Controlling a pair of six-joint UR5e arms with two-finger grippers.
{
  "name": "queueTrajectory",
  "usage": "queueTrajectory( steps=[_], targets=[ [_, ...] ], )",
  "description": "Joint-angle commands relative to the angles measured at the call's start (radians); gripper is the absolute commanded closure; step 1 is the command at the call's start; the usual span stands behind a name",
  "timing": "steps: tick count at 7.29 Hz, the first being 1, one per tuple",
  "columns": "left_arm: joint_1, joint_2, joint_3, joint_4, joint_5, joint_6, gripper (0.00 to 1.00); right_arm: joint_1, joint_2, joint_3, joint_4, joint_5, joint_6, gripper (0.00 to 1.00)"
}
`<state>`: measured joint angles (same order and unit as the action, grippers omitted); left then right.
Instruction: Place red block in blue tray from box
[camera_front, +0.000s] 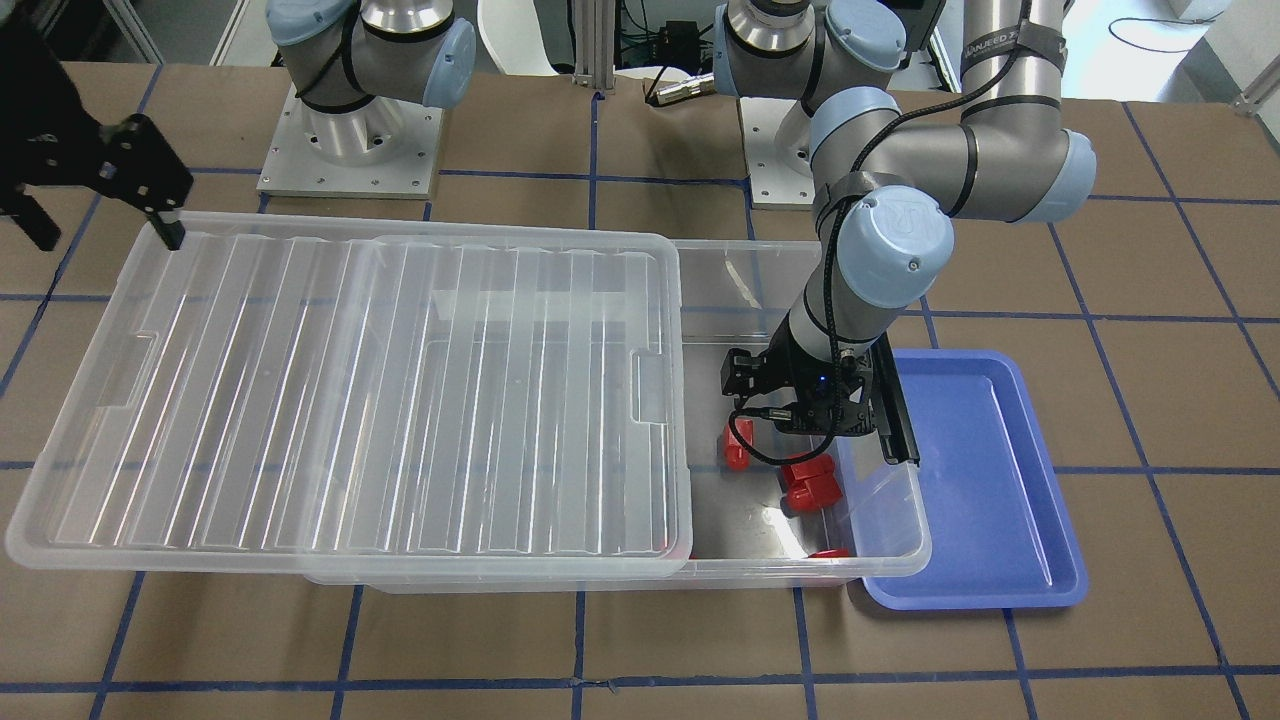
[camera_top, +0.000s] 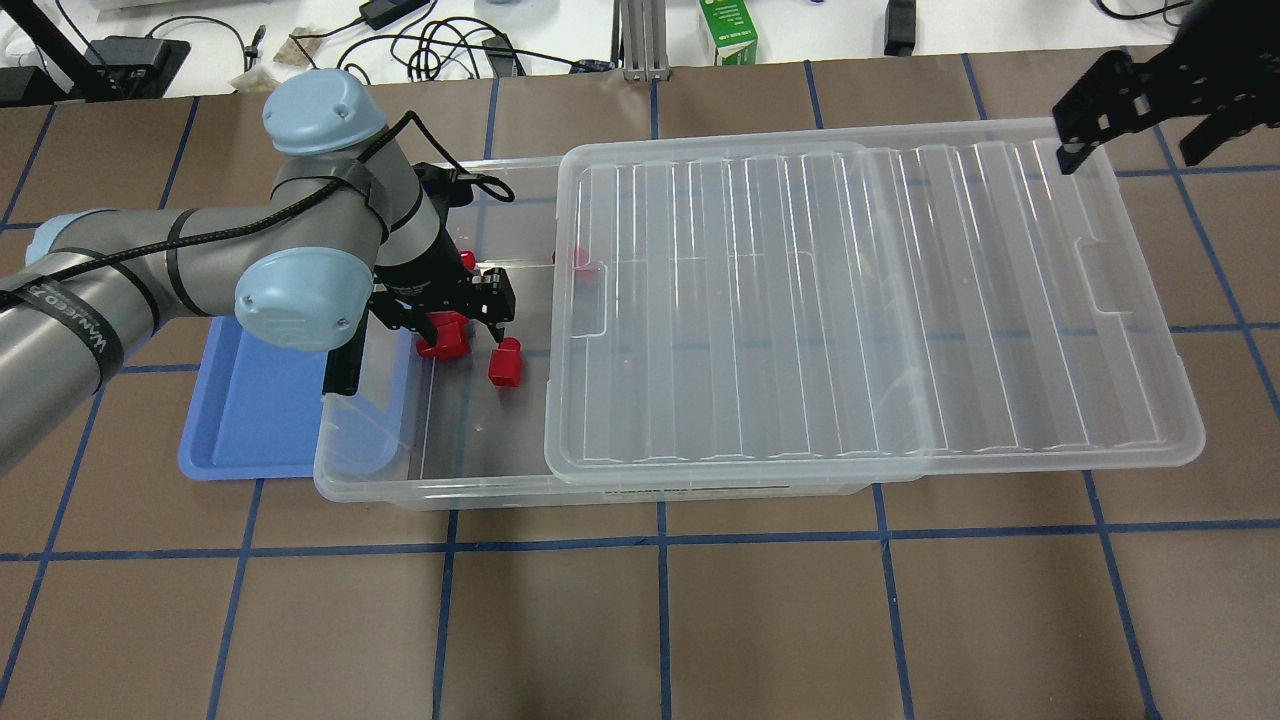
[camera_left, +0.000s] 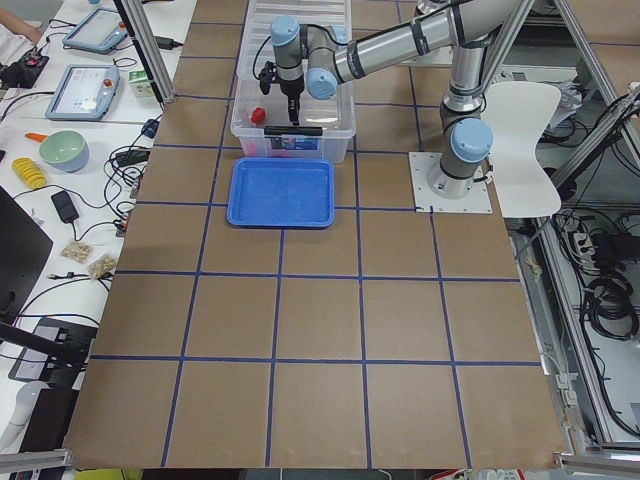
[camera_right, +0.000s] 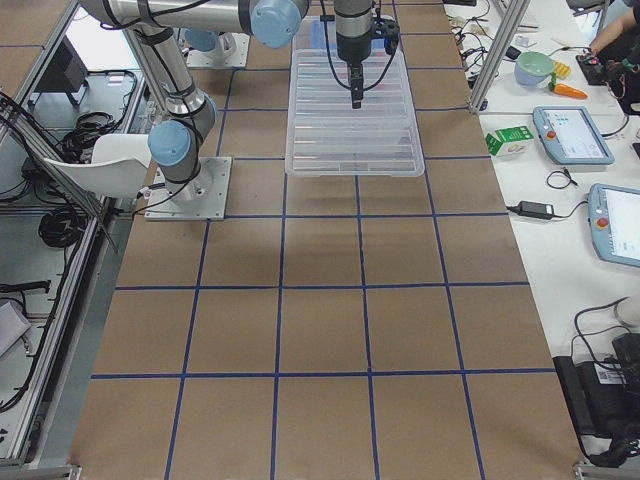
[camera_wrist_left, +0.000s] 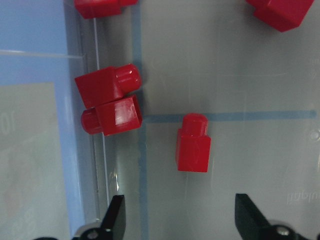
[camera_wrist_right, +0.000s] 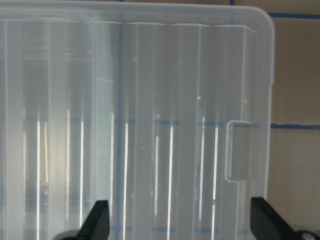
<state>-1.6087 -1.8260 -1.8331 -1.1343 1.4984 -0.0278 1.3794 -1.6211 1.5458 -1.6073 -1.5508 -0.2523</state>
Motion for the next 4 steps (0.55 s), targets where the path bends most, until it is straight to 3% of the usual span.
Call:
queueTrajectory(
  steps=[1,4],
  targets=[
    [0.0,-0.042,-0.002,0.033,-0.009,0.002,0.2,0.142,0.012,0.005,-0.005,0.003,0.074,0.0],
    [-0.013,-0.09,-0.021,0.085,-0.01,-0.003,0.2,0.165,0.023,-0.003,0.006,-0.006,0.142,0.0]
  ],
)
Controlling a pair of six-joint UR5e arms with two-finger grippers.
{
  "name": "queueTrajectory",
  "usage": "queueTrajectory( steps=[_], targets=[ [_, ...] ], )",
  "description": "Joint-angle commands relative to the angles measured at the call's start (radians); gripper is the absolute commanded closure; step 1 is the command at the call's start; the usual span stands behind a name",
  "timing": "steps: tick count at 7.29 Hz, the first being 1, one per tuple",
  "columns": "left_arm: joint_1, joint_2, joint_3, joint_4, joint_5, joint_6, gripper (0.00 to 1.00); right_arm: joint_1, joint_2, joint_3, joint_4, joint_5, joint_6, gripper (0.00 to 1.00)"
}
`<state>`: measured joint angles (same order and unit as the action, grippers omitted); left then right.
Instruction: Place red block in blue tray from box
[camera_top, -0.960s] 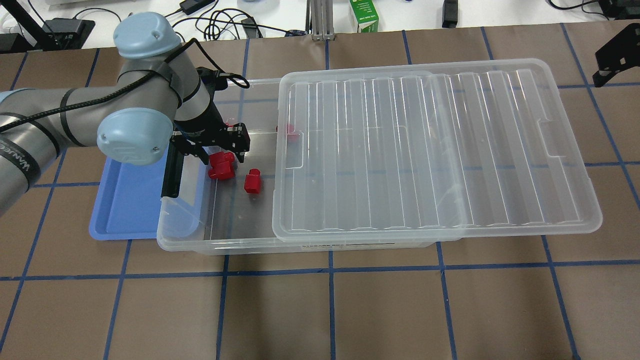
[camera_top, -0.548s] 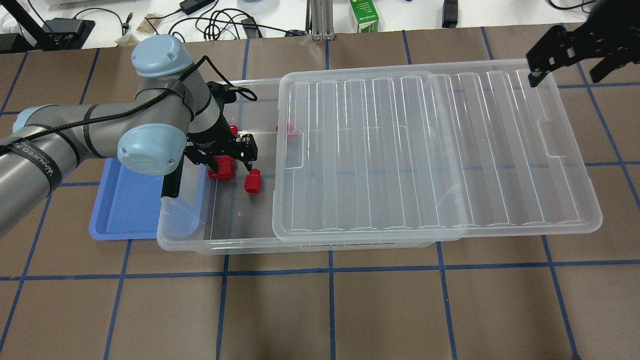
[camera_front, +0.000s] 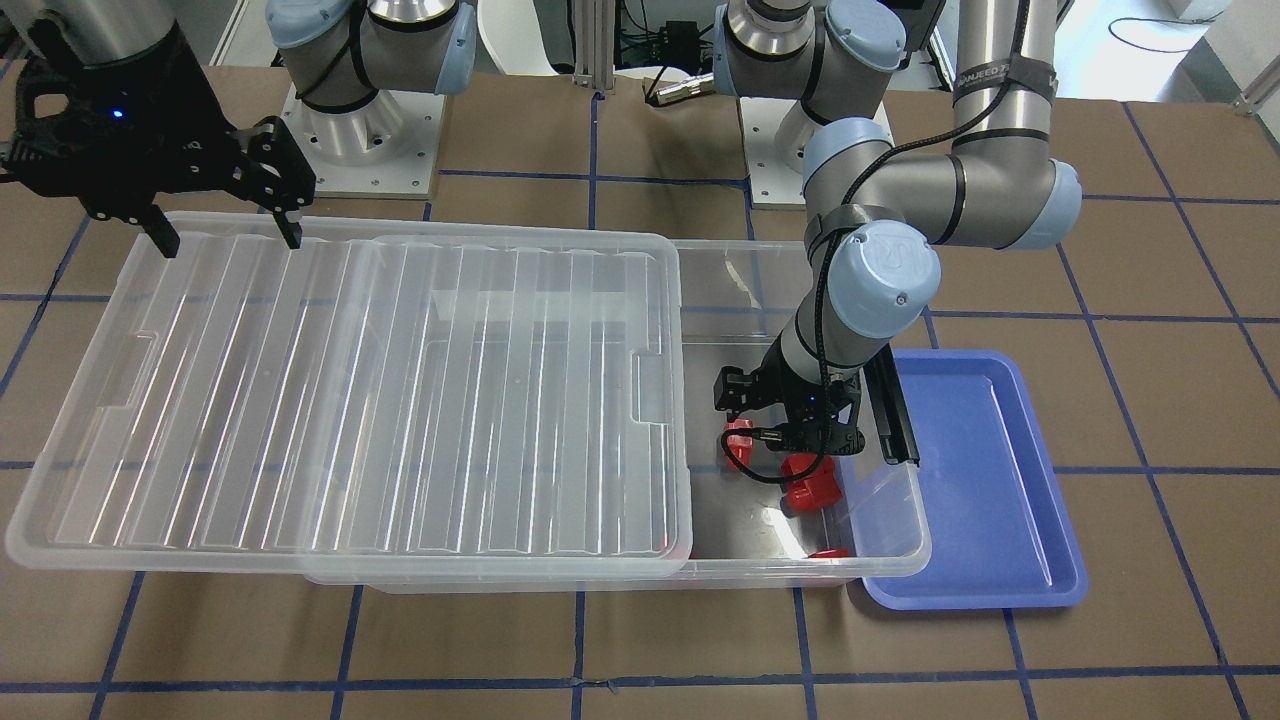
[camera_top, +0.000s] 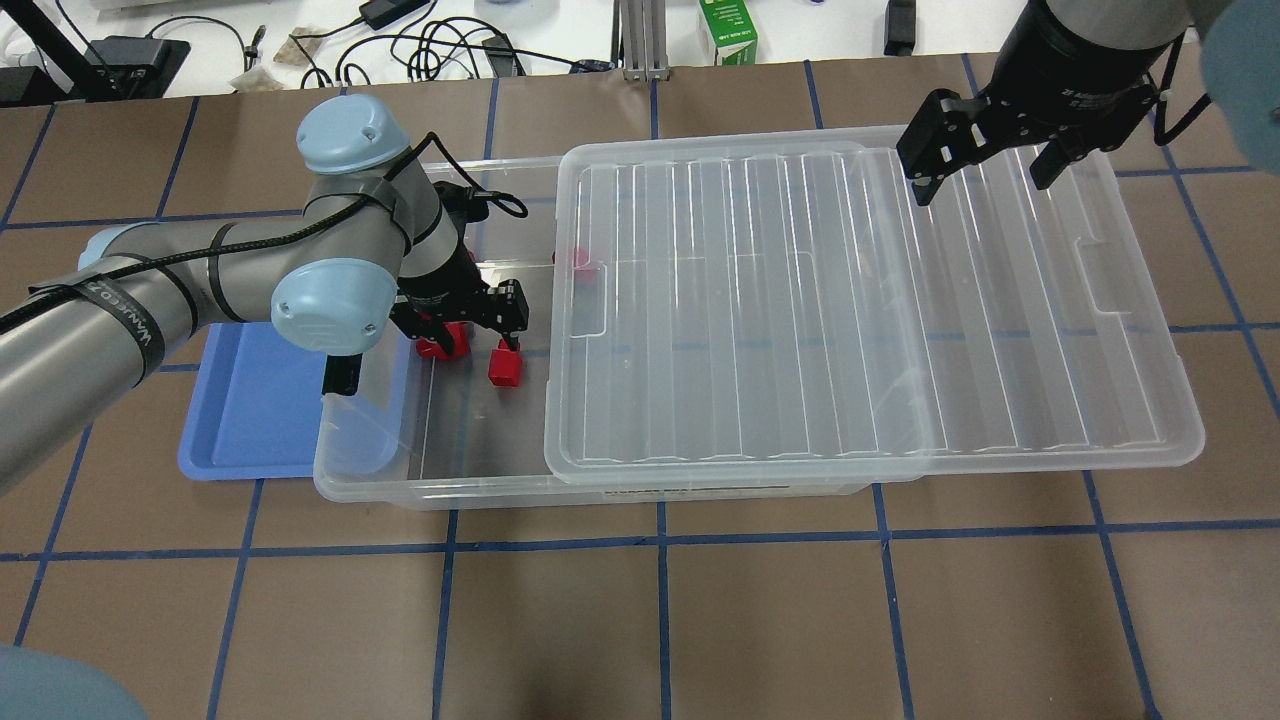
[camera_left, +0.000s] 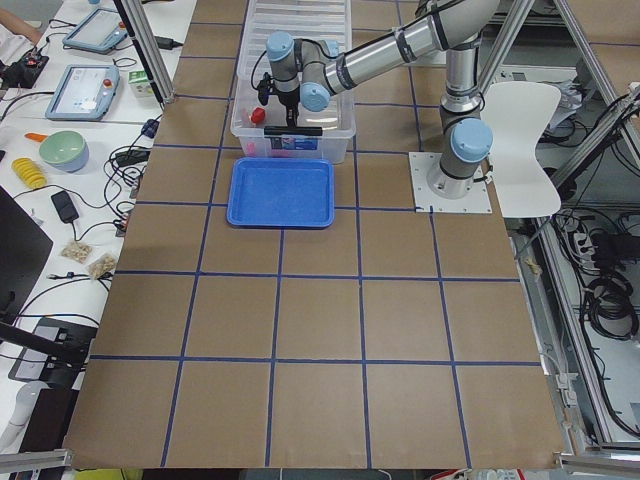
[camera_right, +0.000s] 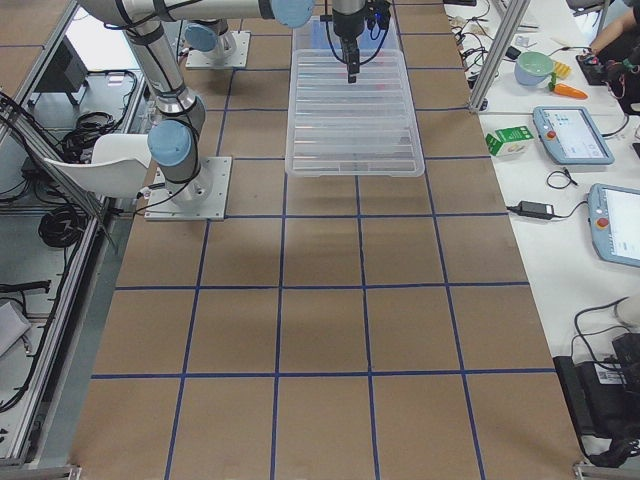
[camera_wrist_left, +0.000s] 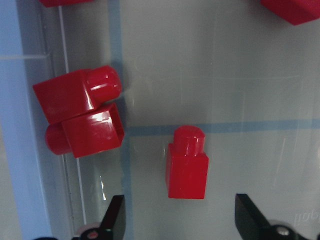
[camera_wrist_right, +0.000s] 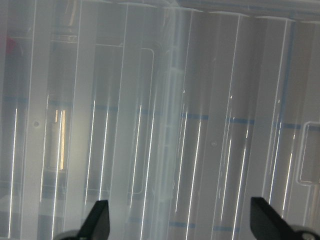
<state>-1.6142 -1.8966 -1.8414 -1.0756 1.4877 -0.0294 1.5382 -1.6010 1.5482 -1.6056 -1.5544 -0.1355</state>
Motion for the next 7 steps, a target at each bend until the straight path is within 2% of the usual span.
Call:
queueTrajectory(
  steps=[1,2,3,6,7],
  targets=[
    [-0.009,-0.031,-0.027,0.045,-0.001,-0.001,0.2,0.006,0.003,-0.007,0.003,-0.004,0.028,0.0],
    [-0.01,-0.041,-0.027,0.046,-0.003,-0.001,0.2,0.006,0.001,-0.005,0.003,-0.004,0.084,0.0],
    [-0.009,-0.053,-0.029,0.045,-0.048,0.0,0.2,0.006,0.003,-0.005,0.003,-0.006,0.132,0.0],
    [-0.009,-0.076,-0.03,0.055,-0.047,0.002,0.21,0.005,0.021,-0.007,0.0,-0.006,0.123,0.0],
    [-0.007,-0.085,-0.029,0.057,-0.05,0.015,0.49,0.005,0.021,-0.008,0.001,-0.007,0.122,0.0]
  ],
)
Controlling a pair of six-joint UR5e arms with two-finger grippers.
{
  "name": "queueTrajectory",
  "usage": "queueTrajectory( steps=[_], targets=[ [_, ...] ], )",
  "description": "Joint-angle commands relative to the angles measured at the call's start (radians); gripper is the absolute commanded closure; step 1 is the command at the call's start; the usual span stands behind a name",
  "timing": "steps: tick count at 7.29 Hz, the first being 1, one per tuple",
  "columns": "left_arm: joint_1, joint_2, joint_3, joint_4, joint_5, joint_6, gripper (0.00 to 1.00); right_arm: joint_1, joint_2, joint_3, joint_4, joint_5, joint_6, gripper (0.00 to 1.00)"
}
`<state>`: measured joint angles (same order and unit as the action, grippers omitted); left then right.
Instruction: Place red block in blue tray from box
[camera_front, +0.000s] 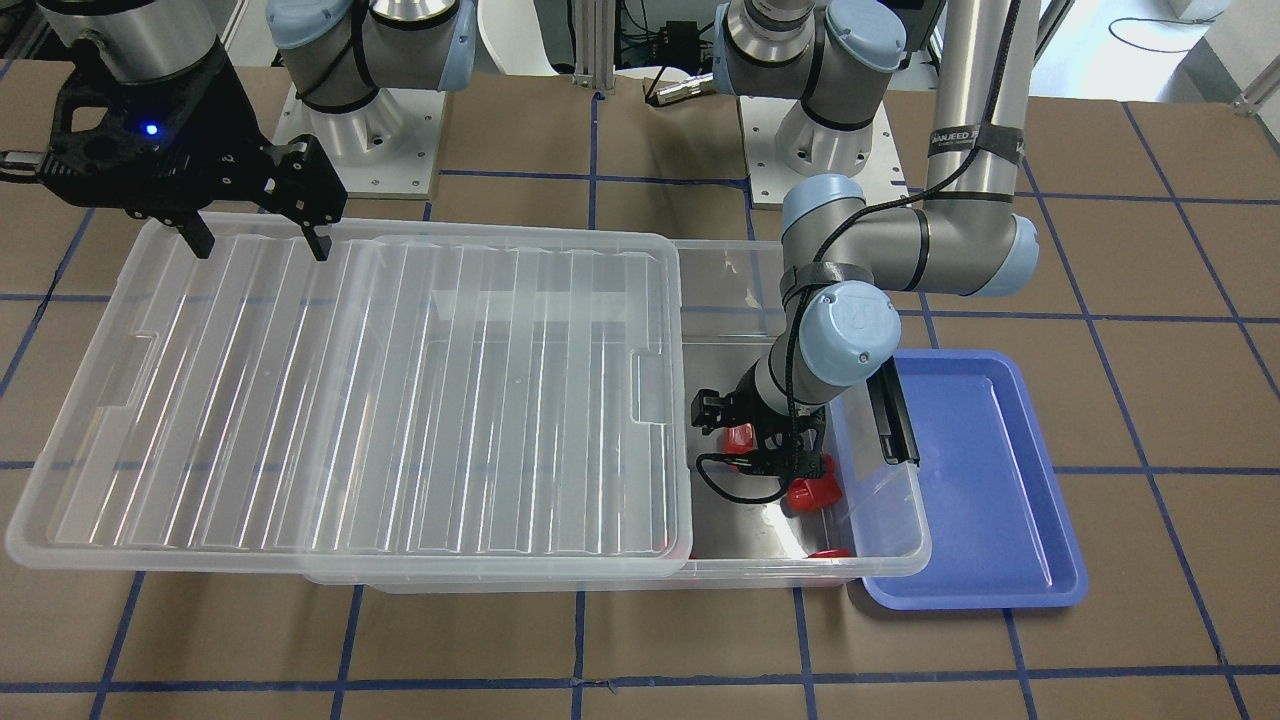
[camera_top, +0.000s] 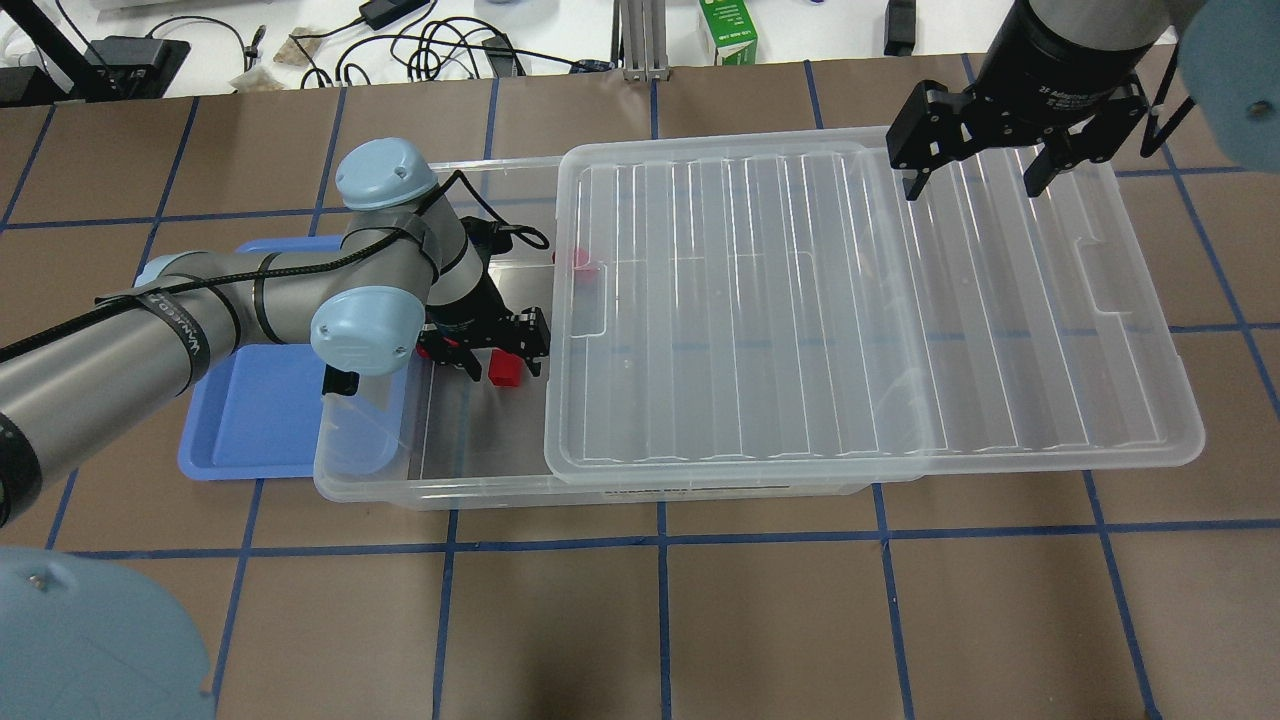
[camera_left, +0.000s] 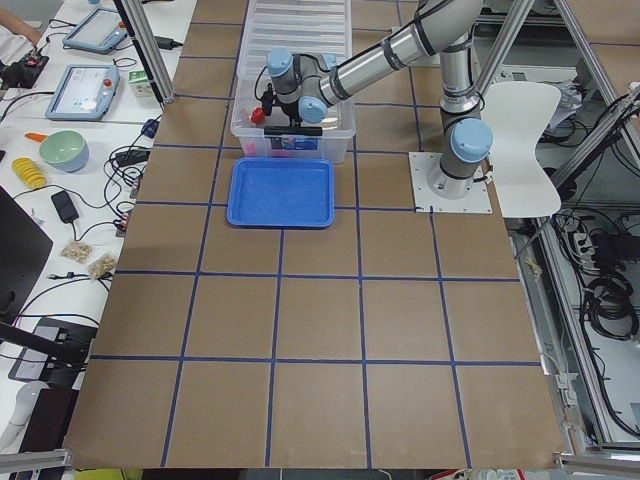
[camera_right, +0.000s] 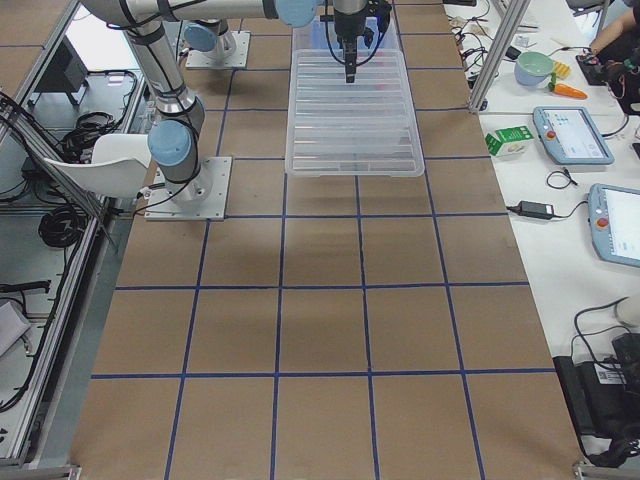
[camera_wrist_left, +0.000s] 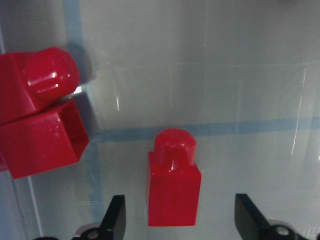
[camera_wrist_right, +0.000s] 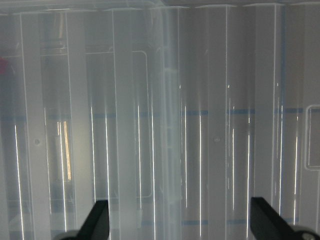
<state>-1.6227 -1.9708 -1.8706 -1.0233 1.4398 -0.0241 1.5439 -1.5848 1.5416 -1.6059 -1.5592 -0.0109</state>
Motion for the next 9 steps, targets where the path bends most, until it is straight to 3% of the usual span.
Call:
queueTrajectory(
  steps=[1,2,5,9],
  targets=[
    [0.001,-0.017,0.002,0.005,-0.001,0.006,0.85,-0.001,0.005,-0.003,-0.003,-0.001,0.0,0.0],
    [0.001,-0.016,0.01,0.002,-0.002,0.003,1.0,-0.001,0.008,-0.014,0.0,-0.002,-0.001,0.0],
    [0.007,0.015,0.033,-0.03,0.022,0.013,1.0,-0.001,0.009,-0.018,0.0,-0.004,-0.001,0.0],
    [0.01,0.098,0.298,-0.444,0.027,0.012,1.0,-0.001,0.009,-0.009,0.004,-0.004,0.002,0.0]
  ],
)
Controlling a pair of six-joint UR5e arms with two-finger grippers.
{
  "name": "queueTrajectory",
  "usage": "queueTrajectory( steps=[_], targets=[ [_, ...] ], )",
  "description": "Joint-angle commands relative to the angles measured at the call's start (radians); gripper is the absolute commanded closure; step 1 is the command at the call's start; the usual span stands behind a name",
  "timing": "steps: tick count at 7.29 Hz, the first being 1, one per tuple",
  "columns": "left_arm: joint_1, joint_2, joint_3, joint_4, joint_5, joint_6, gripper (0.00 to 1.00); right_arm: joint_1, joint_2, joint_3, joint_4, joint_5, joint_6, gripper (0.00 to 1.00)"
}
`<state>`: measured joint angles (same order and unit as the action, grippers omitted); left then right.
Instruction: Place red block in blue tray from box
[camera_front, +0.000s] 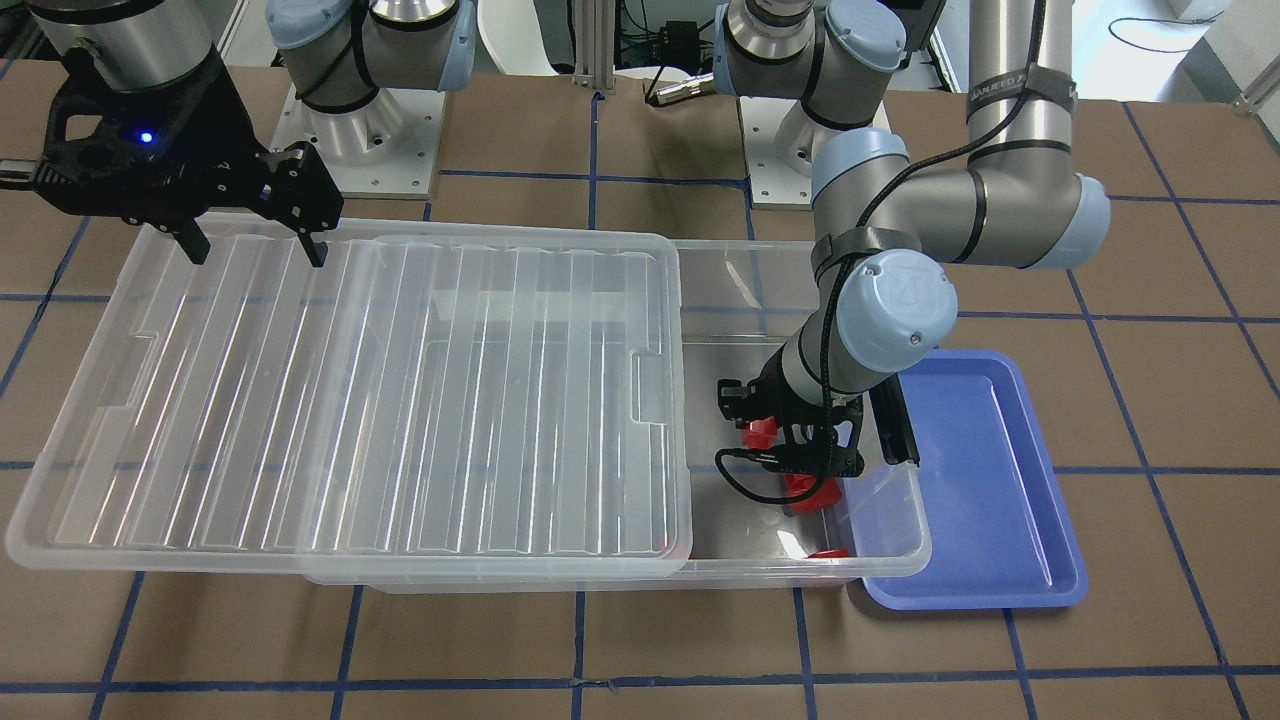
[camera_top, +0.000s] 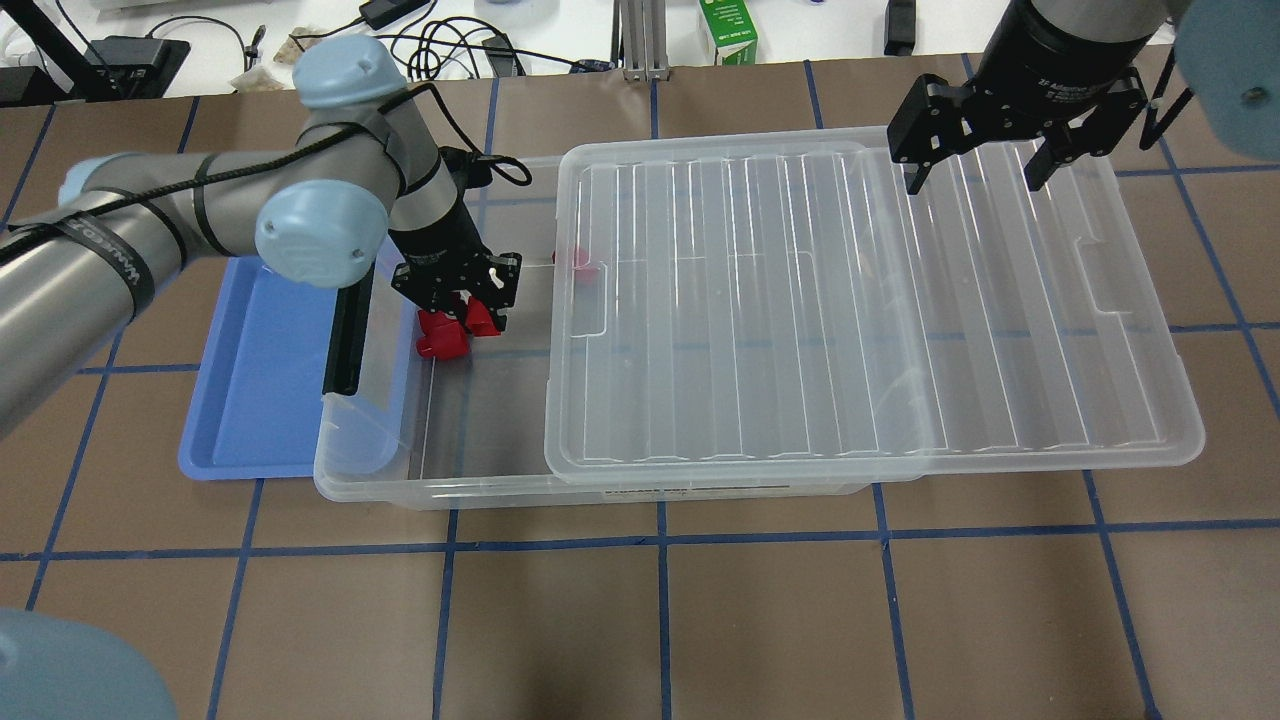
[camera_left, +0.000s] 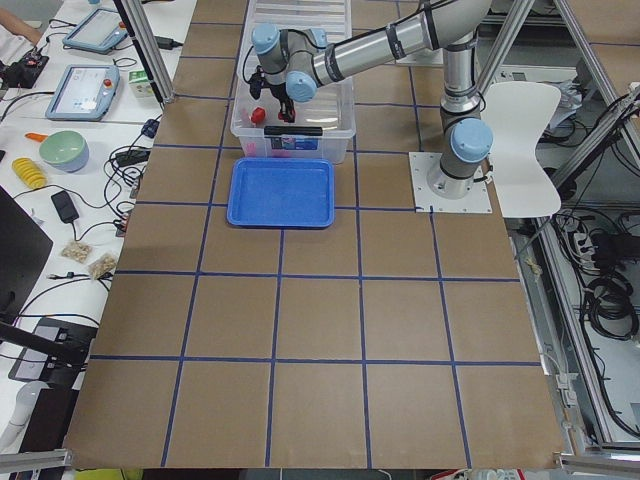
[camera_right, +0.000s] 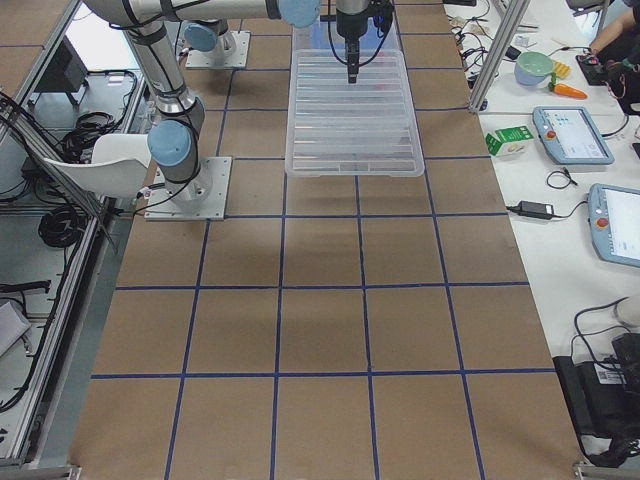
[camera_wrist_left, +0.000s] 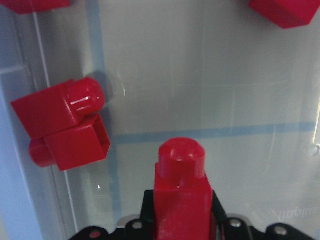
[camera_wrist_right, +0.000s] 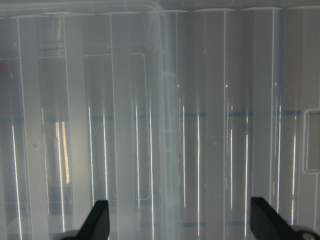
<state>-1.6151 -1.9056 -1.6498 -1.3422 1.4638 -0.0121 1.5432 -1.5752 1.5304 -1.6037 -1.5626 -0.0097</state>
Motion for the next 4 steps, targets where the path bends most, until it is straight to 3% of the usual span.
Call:
queueTrajectory(
  steps=[1,2,4],
  targets=[
    [0.006,0.066,0.128,-0.203,0.038,0.0,1.0,0.0,0.0,0.004,0.005,0.0,0.0,0.0],
    [0.021,0.091,0.171,-0.253,0.065,0.001,1.0,0.0,0.0,0.004,0.005,0.0,0.0,0.0],
    [0.169,0.112,0.208,-0.298,0.066,0.094,1.0,0.0,-0.002,0.005,0.005,0.003,0.0,0.0]
  ],
)
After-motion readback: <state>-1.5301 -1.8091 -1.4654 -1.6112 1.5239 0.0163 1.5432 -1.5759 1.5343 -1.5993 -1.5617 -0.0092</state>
